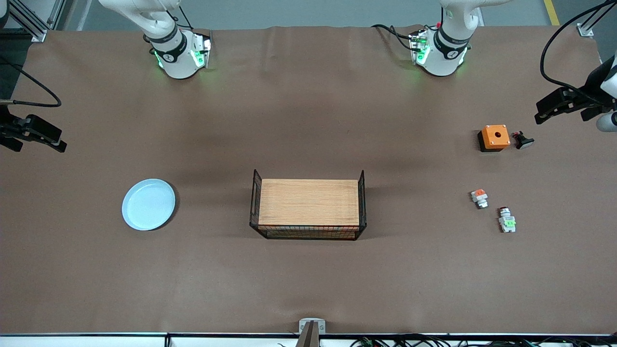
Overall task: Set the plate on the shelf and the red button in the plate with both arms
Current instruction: 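Reach the right gripper toward the blue plate while the left gripper reaches the switch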
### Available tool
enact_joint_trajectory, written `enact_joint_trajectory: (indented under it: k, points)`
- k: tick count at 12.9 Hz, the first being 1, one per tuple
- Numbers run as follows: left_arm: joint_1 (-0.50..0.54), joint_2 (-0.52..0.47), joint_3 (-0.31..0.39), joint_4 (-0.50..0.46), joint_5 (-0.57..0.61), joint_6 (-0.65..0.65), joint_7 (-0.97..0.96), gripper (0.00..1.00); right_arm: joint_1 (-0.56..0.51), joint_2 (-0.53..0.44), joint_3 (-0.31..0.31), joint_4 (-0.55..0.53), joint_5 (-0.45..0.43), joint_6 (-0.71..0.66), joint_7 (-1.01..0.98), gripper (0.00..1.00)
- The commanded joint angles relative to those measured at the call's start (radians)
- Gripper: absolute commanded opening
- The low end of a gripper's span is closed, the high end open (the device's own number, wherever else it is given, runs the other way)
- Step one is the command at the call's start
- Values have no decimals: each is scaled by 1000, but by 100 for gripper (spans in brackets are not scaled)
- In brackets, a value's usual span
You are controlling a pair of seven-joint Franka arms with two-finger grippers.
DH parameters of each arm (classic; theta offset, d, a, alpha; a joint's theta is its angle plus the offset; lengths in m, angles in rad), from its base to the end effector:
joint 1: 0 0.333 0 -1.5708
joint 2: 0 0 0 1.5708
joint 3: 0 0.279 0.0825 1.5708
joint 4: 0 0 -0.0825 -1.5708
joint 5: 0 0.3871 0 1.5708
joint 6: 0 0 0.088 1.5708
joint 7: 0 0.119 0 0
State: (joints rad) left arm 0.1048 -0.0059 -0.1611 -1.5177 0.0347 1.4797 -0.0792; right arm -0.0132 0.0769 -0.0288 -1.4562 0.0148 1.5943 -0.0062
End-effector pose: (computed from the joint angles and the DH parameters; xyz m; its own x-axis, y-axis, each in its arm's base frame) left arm 0.5459 -0.0266 0.5959 0.9992 0.0261 -0.0292 0.0249 -0.9990 -0.0380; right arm 0.5821 -0.0221 0.5885 0.9975 -0.0358 0.0613 -0.0352 -0.9993 -0.0122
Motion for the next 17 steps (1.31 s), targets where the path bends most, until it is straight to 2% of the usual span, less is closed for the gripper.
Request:
enact_joint_trajectory:
  k: [1, 5, 9, 14, 17]
  points:
    - [4, -3, -14, 13, 11, -16, 12, 100, 15, 15, -11, 28, -4, -14, -3, 100]
    - [18, 7, -6, 5, 17, -15, 10, 100, 13, 15, -11, 30, -3, -11, -3, 100]
    - [85, 78, 2, -30, 21, 39, 15, 100, 12, 18, -11, 30, -16, -11, -11, 100]
    - [157, 173, 3, -176, 22, 325, 13, 100, 18, 23, -11, 28, -15, -17, -12, 100]
    - [193, 233, 3, -304, 24, 593, 13, 100, 24, 26, -8, 23, -35, -92, -6, 100]
